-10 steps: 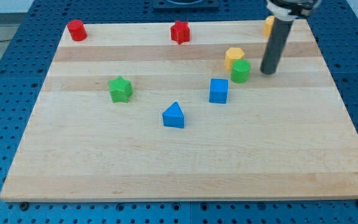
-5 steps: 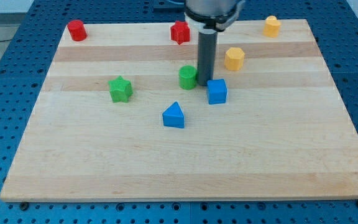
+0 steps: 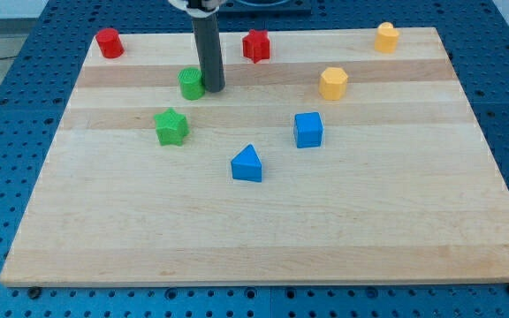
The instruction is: Place the green circle to the left center of the board
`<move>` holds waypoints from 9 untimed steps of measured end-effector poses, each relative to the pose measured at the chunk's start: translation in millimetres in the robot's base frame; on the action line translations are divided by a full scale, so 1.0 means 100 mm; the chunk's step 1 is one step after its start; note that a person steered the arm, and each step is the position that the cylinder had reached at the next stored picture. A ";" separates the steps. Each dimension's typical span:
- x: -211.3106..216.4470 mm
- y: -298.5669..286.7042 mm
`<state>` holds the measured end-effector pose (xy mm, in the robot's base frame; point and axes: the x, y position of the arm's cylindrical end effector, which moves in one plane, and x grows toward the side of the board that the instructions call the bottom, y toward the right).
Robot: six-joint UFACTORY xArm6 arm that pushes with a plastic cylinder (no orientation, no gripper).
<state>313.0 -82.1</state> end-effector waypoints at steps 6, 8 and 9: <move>-0.03 -0.91; 0.24 -1.14; 0.38 -1.17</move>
<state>351.3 -198.9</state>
